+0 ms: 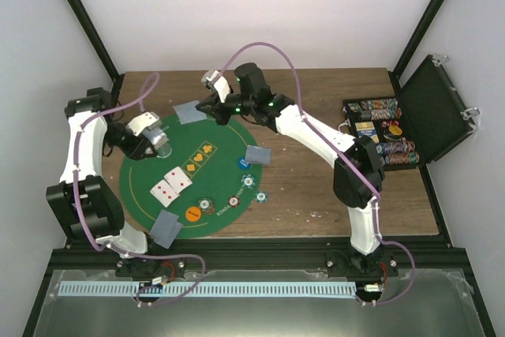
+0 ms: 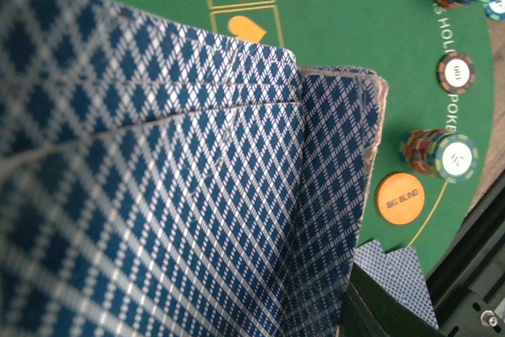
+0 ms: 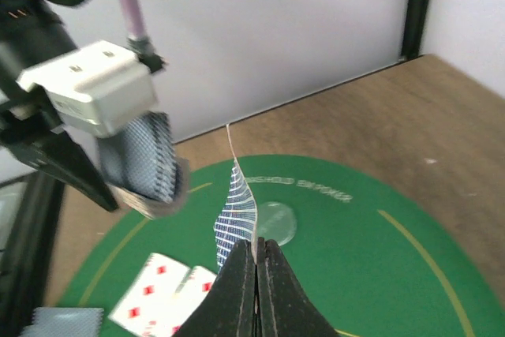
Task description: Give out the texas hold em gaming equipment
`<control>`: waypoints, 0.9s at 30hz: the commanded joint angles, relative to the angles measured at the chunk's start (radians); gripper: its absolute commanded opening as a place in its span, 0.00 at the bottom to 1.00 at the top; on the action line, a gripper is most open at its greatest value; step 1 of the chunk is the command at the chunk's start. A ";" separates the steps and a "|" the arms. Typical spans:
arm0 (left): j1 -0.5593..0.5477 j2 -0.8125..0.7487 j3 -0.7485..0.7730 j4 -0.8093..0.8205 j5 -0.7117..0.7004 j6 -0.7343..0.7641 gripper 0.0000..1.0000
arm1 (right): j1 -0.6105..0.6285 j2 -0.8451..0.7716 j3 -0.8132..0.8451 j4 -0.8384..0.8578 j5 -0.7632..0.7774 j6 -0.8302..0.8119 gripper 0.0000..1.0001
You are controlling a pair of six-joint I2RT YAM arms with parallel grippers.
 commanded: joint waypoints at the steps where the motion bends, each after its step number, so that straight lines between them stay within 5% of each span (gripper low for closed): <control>1: 0.072 0.005 -0.005 0.013 0.015 0.034 0.40 | 0.047 0.050 0.045 -0.008 0.218 -0.250 0.01; 8: 0.152 -0.002 -0.006 0.010 0.022 0.052 0.40 | 0.161 0.164 -0.012 0.092 0.430 -0.640 0.01; 15: 0.165 -0.003 0.000 0.004 0.025 0.059 0.40 | 0.240 0.278 -0.030 0.096 0.553 -0.862 0.01; 27: 0.165 0.017 0.018 -0.002 0.042 0.053 0.40 | 0.305 0.273 -0.187 0.113 0.599 -0.993 0.01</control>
